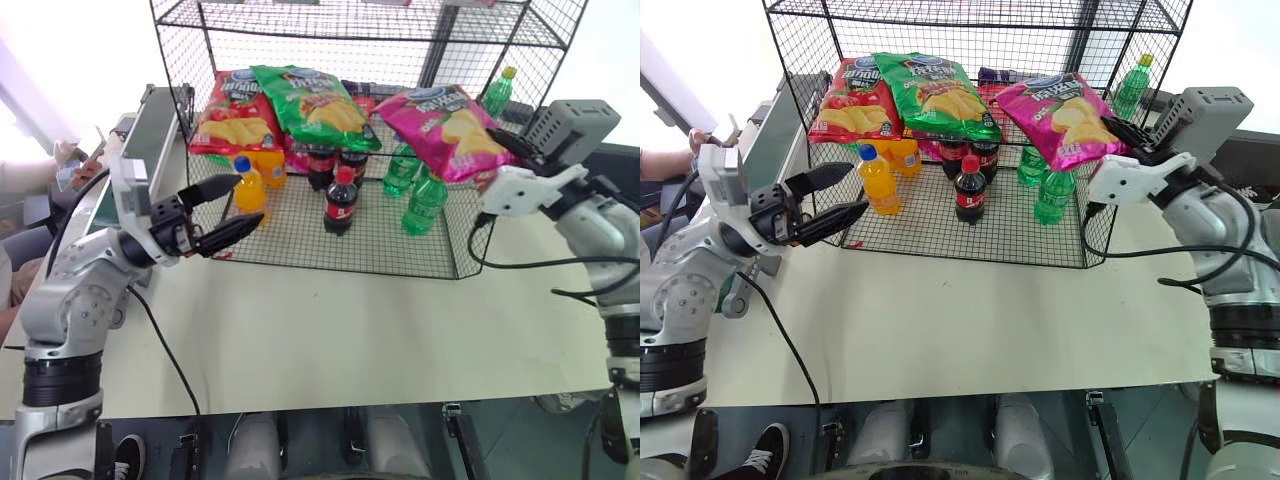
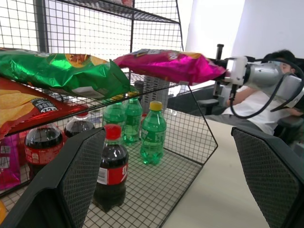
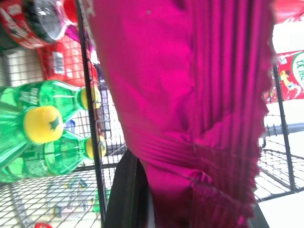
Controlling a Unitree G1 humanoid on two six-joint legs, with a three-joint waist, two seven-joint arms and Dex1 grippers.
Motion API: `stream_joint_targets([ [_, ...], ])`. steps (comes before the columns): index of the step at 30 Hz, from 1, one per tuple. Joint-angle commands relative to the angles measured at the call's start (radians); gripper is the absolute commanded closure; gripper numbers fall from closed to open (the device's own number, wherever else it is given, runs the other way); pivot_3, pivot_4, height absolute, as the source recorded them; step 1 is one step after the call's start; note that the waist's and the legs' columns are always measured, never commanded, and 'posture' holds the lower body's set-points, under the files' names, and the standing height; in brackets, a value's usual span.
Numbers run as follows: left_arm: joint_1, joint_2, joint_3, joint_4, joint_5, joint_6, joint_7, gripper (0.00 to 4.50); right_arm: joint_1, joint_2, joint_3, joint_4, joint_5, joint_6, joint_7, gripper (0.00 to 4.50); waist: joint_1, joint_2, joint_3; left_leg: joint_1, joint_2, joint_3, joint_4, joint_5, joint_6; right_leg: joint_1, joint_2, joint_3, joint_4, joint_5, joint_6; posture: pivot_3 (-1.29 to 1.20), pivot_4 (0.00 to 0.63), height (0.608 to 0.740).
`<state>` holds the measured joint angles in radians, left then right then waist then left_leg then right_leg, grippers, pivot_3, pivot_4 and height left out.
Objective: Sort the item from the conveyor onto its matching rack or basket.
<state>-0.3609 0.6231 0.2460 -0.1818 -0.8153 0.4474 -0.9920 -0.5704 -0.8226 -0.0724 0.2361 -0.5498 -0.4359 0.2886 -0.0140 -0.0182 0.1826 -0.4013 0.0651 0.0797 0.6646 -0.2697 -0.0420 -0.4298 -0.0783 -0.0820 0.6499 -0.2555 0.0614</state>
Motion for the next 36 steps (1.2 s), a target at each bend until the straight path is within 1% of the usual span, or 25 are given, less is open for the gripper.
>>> stream_joint_targets([
  [1, 0.013, -0.004, 0.005, -0.049, 0.005, -0.021, -0.003, 0.0, -0.069, 0.009, 0.016, -0.013, -0.065, 0.085, -0.079, 4.24, 0.0, 0.0, 0.0, 0.0, 0.0, 0.0, 0.0, 0.0, 0.0, 0.0, 0.0, 0.0, 0.0, 0.0, 0.0, 0.0, 0.15, 0.74],
  [5, 0.033, -0.013, 0.008, -0.058, 0.015, -0.034, 0.0, 0.0, -0.135, 0.049, 0.061, 0.025, -0.098, 0.175, -0.117, 4.24, 0.0, 0.0, 0.0, 0.0, 0.0, 0.0, 0.0, 0.0, 0.0, 0.0, 0.0, 0.0, 0.0, 0.0, 0.0, 0.0, 0.15, 0.74],
  [8, 0.045, -0.023, 0.012, -0.063, 0.029, -0.051, 0.008, 0.0, -0.157, 0.069, 0.065, 0.071, 0.004, 0.188, -0.04, 4.24, 0.001, 0.0, 0.0, 0.0, 0.0, 0.0, 0.0, 0.0, 0.0, 0.0, 0.0, 0.0, 0.0, 0.0, 0.0, 0.0, 0.15, 0.74],
  [10, 0.058, -0.026, 0.011, -0.063, 0.049, -0.076, 0.008, 0.0, -0.169, 0.066, 0.068, 0.09, 0.018, 0.209, -0.029, 3.23, 0.003, 0.0, 0.0, -0.001, 0.0, 0.0, 0.0, 0.0, 0.001, 0.0, 0.0, 0.0, -0.001, 0.0, 0.0, 0.0, 0.15, 0.74],
  [11, 0.063, -0.027, 0.011, -0.064, 0.046, -0.077, 0.008, 0.0, -0.173, 0.065, 0.069, 0.099, 0.024, 0.214, -0.028, 2.92, 0.003, 0.0, 0.0, -0.001, 0.0, 0.0, 0.0, -0.001, 0.002, 0.0, 0.0, 0.0, -0.001, 0.0, 0.0, 0.0, 0.15, 0.74],
  [14, 0.079, -0.023, 0.018, -0.068, 0.032, -0.063, 0.002, 0.0, -0.195, 0.056, 0.085, 0.113, 0.015, 0.214, -0.047, 1.64, 0.0, 0.0, 0.0, -0.001, 0.0, 0.0, 0.0, -0.001, 0.002, 0.0, -0.001, 0.0, 0.0, 0.0, 0.0, 0.0, 0.15, 0.74],
  [15, 0.08, -0.024, 0.019, -0.065, 0.033, -0.065, 0.003, 0.0, -0.2, 0.057, 0.089, 0.113, 0.022, 0.215, -0.042, 1.08, 0.0, 0.0, 0.0, -0.001, 0.0, 0.0, 0.0, -0.001, 0.002, 0.0, 0.0, 0.0, 0.0, 0.0, 0.0, 0.0, 0.15, 0.74],
  [16, 0.081, -0.024, 0.019, -0.062, 0.036, -0.069, 0.001, 0.0, -0.204, 0.06, 0.089, 0.11, 0.033, 0.216, -0.037, 0.76, 0.0, 0.0, 0.0, -0.001, 0.0, -0.001, 0.0, -0.002, 0.003, 0.0, 0.0, -0.001, 0.0, 0.0, 0.0, 0.0, 0.15, 0.74],
  [17, 0.082, -0.023, 0.019, -0.06, 0.037, -0.071, -0.001, 0.0, -0.207, 0.063, 0.089, 0.105, 0.046, 0.206, -0.033, 0.2, -0.001, 0.0, 0.0, -0.001, 0.0, -0.001, 0.0, -0.002, 0.004, 0.0, 0.0, 0.0, 0.0, 0.0, 0.0, 0.0, 0.15, 0.74],
  [18, 0.081, -0.024, 0.02, -0.058, 0.039, -0.073, -0.001, 0.0, -0.209, 0.062, 0.092, 0.101, 0.059, 0.196, -0.022, 0.09, -0.002, 0.0, 0.0, 0.0, 0.0, -0.001, 0.0, -0.002, 0.004, 0.0, 0.0, 0.0, 0.0, 0.0, 0.0, 0.0, 0.15, 0.74],
  [21, 0.082, -0.03, 0.02, -0.048, 0.048, -0.085, -0.001, 0.0, -0.219, 0.055, 0.073, 0.084, 0.162, 0.182, 0.068, 0.09, 0.0, 0.0, 0.0, -0.001, 0.0, -0.001, 0.0, -0.002, 0.004, 0.0, 0.0, 0.0, 0.0, 0.0, 0.0, 0.0, 0.15, 0.74],
  [27, 0.112, -0.057, 0.001, -0.061, 0.059, -0.099, 0.016, 0.0, -0.289, 0.024, 0.078, 0.114, 0.25, 0.173, 0.184, 0.09, -0.001, 0.0, 0.0, 0.0, 0.0, 0.0, 0.0, -0.002, 0.005, 0.0, 0.0, 0.0, 0.0, 0.0, 0.0, 0.0, 0.15, 0.74],
  [28, 0.113, -0.058, -0.001, -0.063, 0.062, -0.1, 0.015, 0.0, -0.288, 0.022, 0.08, 0.119, 0.262, 0.177, 0.204, 0.09, 0.0, 0.0, 0.0, 0.0, 0.0, -0.001, 0.0, -0.002, 0.005, 0.0, 0.0, -0.001, 0.0, 0.0, 0.0, 0.0, 0.15, 0.74],
  [29, 0.11, -0.06, 0.001, -0.063, 0.056, -0.094, 0.02, 0.0, -0.286, 0.032, 0.074, 0.118, 0.307, 0.18, 0.239, 0.09, 0.0, 0.0, 0.0, -0.001, 0.0, -0.001, 0.0, -0.002, 0.005, 0.0, 0.0, -0.001, 0.0, 0.0, 0.0, 0.0, 0.15, 0.74],
  [33, 0.107, -0.054, 0.003, -0.058, 0.063, -0.1, 0.017, 0.0, -0.271, 0.019, 0.088, 0.126, 0.354, 0.153, 0.318, 0.09, 0.002, 0.0, 0.0, -0.001, 0.0, 0.0, 0.0, -0.003, 0.005, 0.0, -0.001, -0.001, 0.0, 0.0, 0.0, 0.0, 0.15, 0.74],
  [36, 0.109, -0.052, 0.004, -0.058, 0.068, -0.101, 0.017, 0.0, -0.259, 0.018, 0.087, 0.13, 0.373, 0.124, 0.346, 0.09, 0.002, 0.0, 0.0, -0.001, 0.0, 0.0, 0.0, -0.003, 0.005, 0.0, -0.001, -0.001, 0.0, 0.0, 0.0, 0.0, 0.15, 0.74],
])
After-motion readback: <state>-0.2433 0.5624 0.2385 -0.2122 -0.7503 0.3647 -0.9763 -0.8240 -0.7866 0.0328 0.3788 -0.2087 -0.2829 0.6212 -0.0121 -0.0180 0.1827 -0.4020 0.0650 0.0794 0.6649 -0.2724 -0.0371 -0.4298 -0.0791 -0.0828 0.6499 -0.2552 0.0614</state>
